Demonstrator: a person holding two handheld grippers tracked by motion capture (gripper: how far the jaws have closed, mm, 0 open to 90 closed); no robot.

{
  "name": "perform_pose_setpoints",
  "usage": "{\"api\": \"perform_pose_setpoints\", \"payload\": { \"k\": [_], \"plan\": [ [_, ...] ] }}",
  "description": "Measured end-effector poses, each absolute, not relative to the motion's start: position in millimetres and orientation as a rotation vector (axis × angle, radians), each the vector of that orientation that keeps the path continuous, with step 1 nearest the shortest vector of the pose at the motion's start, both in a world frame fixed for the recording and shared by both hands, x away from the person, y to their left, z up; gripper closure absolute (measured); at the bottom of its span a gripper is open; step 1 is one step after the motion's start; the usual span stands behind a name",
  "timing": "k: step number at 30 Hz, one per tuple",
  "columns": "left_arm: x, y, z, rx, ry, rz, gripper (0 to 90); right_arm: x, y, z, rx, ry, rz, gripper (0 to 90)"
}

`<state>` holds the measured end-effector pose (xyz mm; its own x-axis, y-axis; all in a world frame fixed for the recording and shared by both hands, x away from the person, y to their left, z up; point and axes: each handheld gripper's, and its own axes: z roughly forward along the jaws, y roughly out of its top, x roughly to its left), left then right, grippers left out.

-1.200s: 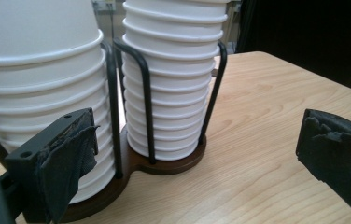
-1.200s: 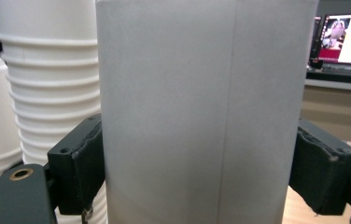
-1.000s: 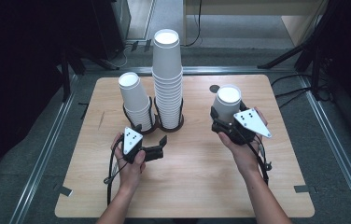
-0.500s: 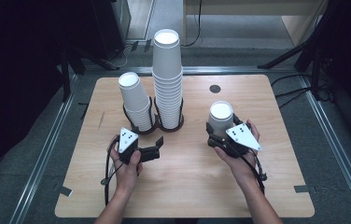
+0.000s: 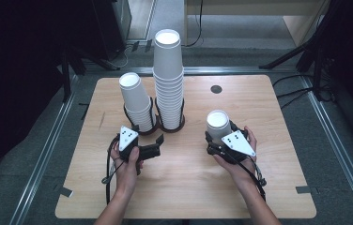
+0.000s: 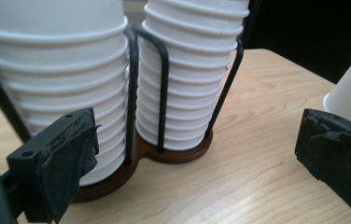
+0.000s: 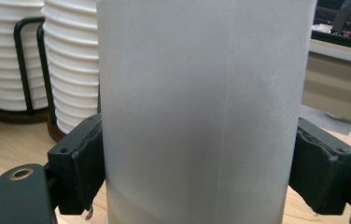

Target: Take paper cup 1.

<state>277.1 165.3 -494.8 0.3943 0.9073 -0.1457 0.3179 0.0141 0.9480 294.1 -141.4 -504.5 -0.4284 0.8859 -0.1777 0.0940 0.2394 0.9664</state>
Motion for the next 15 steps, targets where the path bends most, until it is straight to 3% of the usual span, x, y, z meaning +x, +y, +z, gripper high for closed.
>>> {"api": "perform_pose_setpoints", "payload": {
  "k": [15],
  "plan": [
    [271.0, 150.3, -472.3, 1.548, 0.961, 0.539, 0.0, 287.0, -135.6, -512.1, 0.825, 1.744, 1.219, 15.7]
  ]
}}
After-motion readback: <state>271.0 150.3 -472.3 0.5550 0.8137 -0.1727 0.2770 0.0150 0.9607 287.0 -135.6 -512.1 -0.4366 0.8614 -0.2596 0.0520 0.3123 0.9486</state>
